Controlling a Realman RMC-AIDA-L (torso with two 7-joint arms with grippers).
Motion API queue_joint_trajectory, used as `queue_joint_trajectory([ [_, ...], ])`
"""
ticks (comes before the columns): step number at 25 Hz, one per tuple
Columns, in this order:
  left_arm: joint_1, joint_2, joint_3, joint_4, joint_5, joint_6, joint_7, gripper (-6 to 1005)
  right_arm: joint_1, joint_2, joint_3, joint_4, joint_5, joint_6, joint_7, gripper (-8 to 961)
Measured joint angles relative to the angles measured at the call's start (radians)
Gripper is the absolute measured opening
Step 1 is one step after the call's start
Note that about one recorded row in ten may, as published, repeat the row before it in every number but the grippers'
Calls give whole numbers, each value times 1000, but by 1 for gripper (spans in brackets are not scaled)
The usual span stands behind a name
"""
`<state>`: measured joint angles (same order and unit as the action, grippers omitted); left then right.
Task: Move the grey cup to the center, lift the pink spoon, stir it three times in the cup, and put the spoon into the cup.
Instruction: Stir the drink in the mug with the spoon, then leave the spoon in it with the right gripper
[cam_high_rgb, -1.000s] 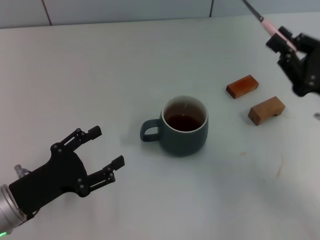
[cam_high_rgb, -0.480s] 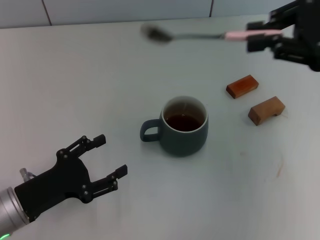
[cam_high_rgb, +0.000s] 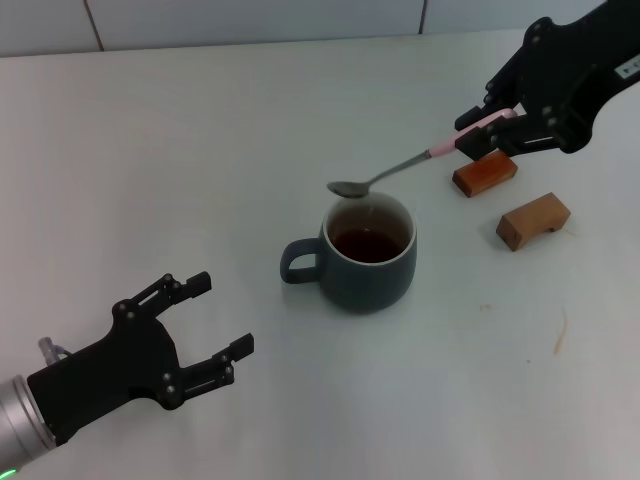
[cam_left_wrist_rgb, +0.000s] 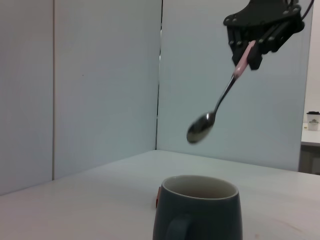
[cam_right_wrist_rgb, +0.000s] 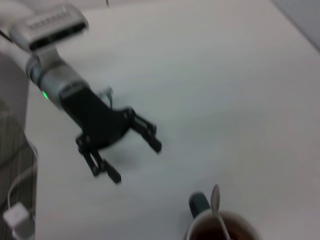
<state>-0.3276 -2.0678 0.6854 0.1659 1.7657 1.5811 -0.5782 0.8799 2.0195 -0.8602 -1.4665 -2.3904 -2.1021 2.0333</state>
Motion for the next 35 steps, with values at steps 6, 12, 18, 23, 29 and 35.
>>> queue_joint_trajectory([
  [6, 4, 1, -3, 0, -5, 5, 0, 859, 94, 6, -88, 10, -130, -21, 58, 111],
  [12, 7, 0, -6, -1, -5, 11, 0, 859, 134, 15, -128, 52, -185, -16, 69, 111],
  [18, 9, -1, -4, -1, -5, 10, 0, 859, 157, 32, -193, 113, -226, 18, 74, 111],
  [23, 9, -1, -5, 0, -5, 10, 0, 859, 171, 50, -271, 180, -261, 80, 82, 112],
  [29, 4, 0, -6, 0, -5, 10, -1, 859, 193, 57, -340, 277, -273, 165, 84, 112],
  [35, 1, -1, -7, 0, -5, 8, -4, 859, 228, 61, -352, 363, -263, 218, 66, 111],
])
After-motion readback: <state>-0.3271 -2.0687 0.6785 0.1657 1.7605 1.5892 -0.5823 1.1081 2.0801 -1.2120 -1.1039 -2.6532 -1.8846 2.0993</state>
